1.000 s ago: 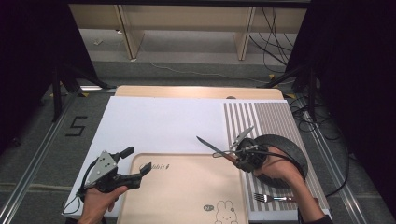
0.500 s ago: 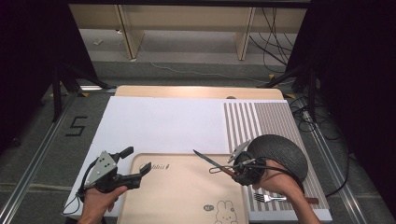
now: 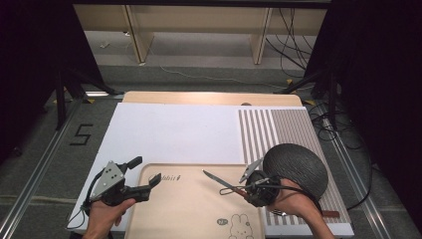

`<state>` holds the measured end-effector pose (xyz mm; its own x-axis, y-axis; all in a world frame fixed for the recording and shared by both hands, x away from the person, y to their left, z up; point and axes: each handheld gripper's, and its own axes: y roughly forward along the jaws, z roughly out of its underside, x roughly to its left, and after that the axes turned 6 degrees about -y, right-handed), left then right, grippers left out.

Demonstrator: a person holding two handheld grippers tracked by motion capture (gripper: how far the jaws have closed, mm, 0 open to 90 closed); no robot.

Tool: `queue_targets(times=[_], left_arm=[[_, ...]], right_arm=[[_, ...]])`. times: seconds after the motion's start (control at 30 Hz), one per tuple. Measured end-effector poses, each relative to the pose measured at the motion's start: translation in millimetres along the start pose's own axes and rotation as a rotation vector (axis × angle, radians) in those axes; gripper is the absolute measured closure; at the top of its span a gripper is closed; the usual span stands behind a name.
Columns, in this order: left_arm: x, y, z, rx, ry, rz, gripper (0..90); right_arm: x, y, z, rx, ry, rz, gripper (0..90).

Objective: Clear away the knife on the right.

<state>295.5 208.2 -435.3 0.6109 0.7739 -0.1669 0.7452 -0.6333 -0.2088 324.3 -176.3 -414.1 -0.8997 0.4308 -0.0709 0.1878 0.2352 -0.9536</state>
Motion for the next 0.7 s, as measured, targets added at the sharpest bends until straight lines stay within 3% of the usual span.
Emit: queue_targets(times=[0.7], left_arm=[[-0.3, -0.6, -0.4, -0.004, 0.000, 0.002, 15.8]], right_arm=[[22.7, 15.4, 5.3, 0.059, -0.004, -0.024, 76.3]])
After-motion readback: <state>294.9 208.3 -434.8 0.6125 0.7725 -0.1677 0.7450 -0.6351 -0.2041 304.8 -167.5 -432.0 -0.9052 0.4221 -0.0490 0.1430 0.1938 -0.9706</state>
